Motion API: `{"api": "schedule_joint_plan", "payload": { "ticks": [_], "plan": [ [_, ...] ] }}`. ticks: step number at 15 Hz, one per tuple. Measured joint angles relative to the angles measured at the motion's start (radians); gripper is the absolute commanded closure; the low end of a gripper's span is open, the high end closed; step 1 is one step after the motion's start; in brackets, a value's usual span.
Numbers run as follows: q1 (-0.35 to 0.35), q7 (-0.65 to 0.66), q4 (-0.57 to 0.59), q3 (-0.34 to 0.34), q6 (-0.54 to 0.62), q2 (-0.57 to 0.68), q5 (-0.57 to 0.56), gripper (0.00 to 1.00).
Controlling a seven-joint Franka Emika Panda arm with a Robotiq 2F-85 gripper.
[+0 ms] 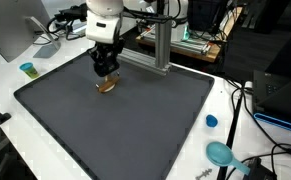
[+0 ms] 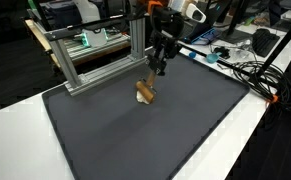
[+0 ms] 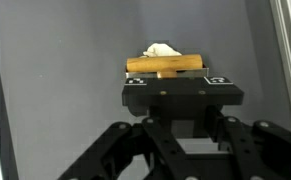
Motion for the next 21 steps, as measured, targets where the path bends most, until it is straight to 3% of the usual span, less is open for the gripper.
{"api": "schedule_joint_plan", "payload": {
  "ticks": [10, 21],
  "plan": [
    [-0.001, -0.002, 0.000, 0.014, 0.014, 0.001, 0.028, 0.79],
    [-0.012, 0.055, 0.001, -0.026, 0.015, 0.004, 0.026, 0.79]
  ]
}}
